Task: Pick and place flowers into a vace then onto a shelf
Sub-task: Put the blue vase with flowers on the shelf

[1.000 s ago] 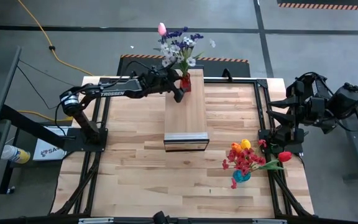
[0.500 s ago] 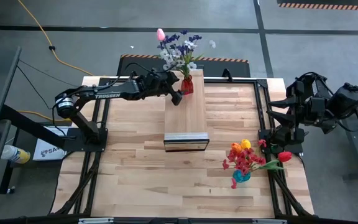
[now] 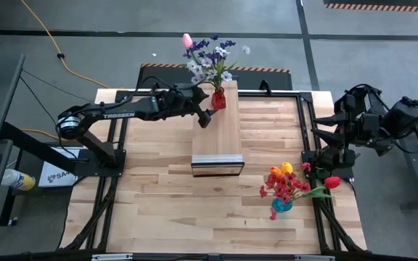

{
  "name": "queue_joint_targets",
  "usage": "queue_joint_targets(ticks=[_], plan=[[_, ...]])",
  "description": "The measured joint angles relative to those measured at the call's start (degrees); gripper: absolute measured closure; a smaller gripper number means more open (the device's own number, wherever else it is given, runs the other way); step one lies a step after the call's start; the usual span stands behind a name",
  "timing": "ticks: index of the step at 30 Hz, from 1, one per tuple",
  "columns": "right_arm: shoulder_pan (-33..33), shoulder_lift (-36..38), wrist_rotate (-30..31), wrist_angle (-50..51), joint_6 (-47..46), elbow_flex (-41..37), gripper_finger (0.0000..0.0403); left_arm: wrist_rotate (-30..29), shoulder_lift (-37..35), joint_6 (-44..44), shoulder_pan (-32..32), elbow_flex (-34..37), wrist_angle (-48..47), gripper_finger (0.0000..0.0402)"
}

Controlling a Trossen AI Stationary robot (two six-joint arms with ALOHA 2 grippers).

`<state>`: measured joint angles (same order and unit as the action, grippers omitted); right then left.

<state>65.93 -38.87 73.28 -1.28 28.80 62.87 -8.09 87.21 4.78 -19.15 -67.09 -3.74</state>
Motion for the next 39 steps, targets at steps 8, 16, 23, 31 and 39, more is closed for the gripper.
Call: queue_joint_targets(ticks=[8,16,23,31,39], plan=[[0.0,0.0,0.1,0.0,0.2,0.0,0.0289,-2.6,-5.4,-0.1,2.9,0.1,-3.5,0.0015],[0.0,0.0,2.5,0.0,-0.5,0.0,0.0289,-2.6,-11.6,1.0,10.1,0.1,-6.8,0.0016],[0.5,0.0,15.7,0.0,-1.8,0.0,0.0289,-3.1,-17.2,3.3,18.6,0.0,-9.8,0.0016],[2.9,0.2,16.7,-0.9,-5.0,0.0,0.0289,-3.4,-20.3,6.2,27.4,0.0,-9.7,0.0016],[9.4,-1.3,16.7,-1.1,-10.9,0.0,0.0289,-3.6,-19.8,9.3,32.0,0.1,-7.9,0.0015]])
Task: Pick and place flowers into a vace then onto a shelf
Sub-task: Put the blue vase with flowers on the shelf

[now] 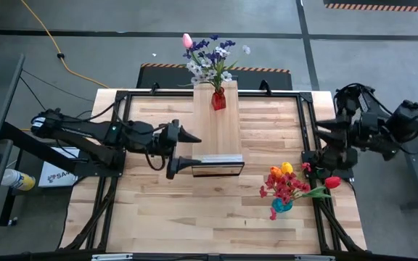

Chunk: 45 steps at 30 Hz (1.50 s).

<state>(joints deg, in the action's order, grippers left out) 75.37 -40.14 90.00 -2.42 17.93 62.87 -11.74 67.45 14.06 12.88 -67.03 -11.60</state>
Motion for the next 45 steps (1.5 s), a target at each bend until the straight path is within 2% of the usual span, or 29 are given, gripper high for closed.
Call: queue_joint_targets(ticks=[7,14,18,23,26,29,30,34,37,45], plan=[[5.7,-3.4,-4.7,-0.5,-1.2,0.0,0.0289,0.1,2.0,0.4,3.4,0.1,5.6,0.0014],[11.1,-7.0,-5.1,-2.2,-2.5,0.0,0.0289,-0.1,5.2,0.4,7.6,0.0,12.4,0.0014],[16.0,-8.7,-8.7,-6.2,-2.5,0.0,0.0289,-4.7,6.5,0.7,10.9,0.1,15.9,0.0016],[25.0,-10.6,-11.6,-11.5,-6.9,0.0,0.0289,-14.2,7.9,1.6,15.0,0.1,16.6,0.0014],[30.8,-11.7,-9.6,-11.5,-10.2,0.0,0.0289,-19.1,8.9,2.8,16.6,0.1,16.2,0.0015],[36.0,-12.7,-1.3,-11.7,-12.6,0.0,0.0289,-20.6,9.7,4.2,17.2,0.0,17.6,0.0016],[37.4,-12.8,-0.2,-11.5,-13.0,0.0,0.0289,-21.0,10.2,4.6,17.2,-0.1,18.7,0.0016],[42.3,-12.5,-0.3,-11.8,-11.3,0.0,0.0289,-21.6,11.5,5.0,17.4,0.1,19.7,0.0014],[44.5,-11.0,-0.2,-11.9,-6.0,0.0,0.0289,-21.9,11.8,5.8,17.5,0.0,19.2,0.0016],[45.6,-0.7,0.1,-12.2,8.1,0.0,0.0289,-22.3,11.8,5.5,17.5,0.0,18.9,0.0016]])
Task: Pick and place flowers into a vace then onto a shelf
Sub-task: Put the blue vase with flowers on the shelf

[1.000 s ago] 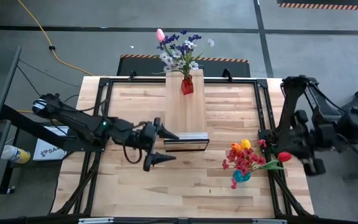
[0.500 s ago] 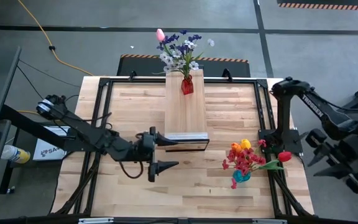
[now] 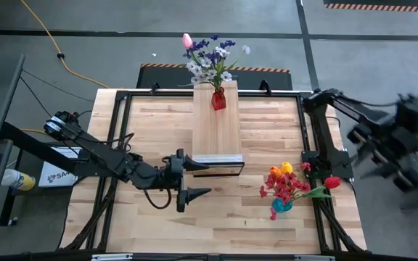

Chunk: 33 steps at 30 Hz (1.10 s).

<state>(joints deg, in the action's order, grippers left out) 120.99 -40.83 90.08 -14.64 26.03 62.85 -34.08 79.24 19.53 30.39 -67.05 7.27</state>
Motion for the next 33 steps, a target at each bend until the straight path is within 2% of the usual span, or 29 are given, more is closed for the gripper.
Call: queue_joint_targets(ticks=[5,12,19,26,33], plan=[[0.3,7.6,0.1,-0.6,8.7,0.1,0.0289,0.0,0.0,0.3,0.0,0.0,-2.6,0.0014],[0.5,14.3,0.0,-0.5,16.7,0.1,0.0289,-0.1,0.0,0.2,0.0,0.0,-4.6,0.0015],[-3.7,19.4,0.0,-0.5,23.4,0.1,0.0289,-3.6,0.0,0.2,0.0,0.0,-6.4,0.0016],[-9.4,24.4,-0.1,4.9,21.6,0.1,0.0289,-5.3,0.0,0.2,0.0,0.0,-6.6,0.0015],[-10.7,29.7,-0.2,25.7,9.1,0.0,0.0289,-5.3,0.0,0.7,0.0,0.0,-6.3,0.0014]])
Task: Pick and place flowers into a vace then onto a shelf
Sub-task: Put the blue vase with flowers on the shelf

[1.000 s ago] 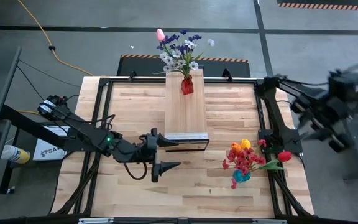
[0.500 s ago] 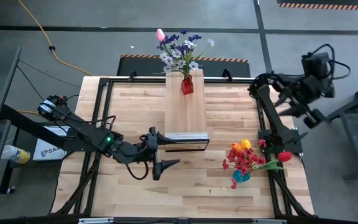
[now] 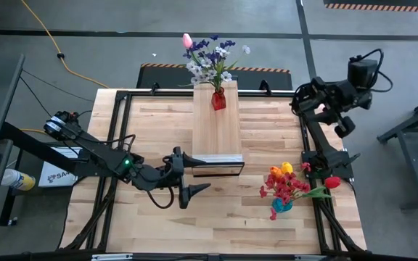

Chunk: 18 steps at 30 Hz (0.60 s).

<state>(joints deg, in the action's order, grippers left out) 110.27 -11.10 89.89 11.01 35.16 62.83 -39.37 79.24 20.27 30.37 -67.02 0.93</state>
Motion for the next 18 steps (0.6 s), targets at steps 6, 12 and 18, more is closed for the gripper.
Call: queue_joint_targets(ticks=[6,12,18], plan=[[-0.1,4.4,0.0,17.3,-14.5,0.0,0.0289,-0.2,0.0,1.3,0.0,0.0,2.2,0.0015],[-0.4,4.8,-5.7,25.4,-31.6,0.0,0.0289,-0.3,0.0,3.0,0.0,0.0,2.6,0.0016],[-0.4,3.8,-30.7,32.8,-53.7,-0.4,0.0289,-1.6,0.0,4.0,0.0,0.0,2.6,0.0014]])
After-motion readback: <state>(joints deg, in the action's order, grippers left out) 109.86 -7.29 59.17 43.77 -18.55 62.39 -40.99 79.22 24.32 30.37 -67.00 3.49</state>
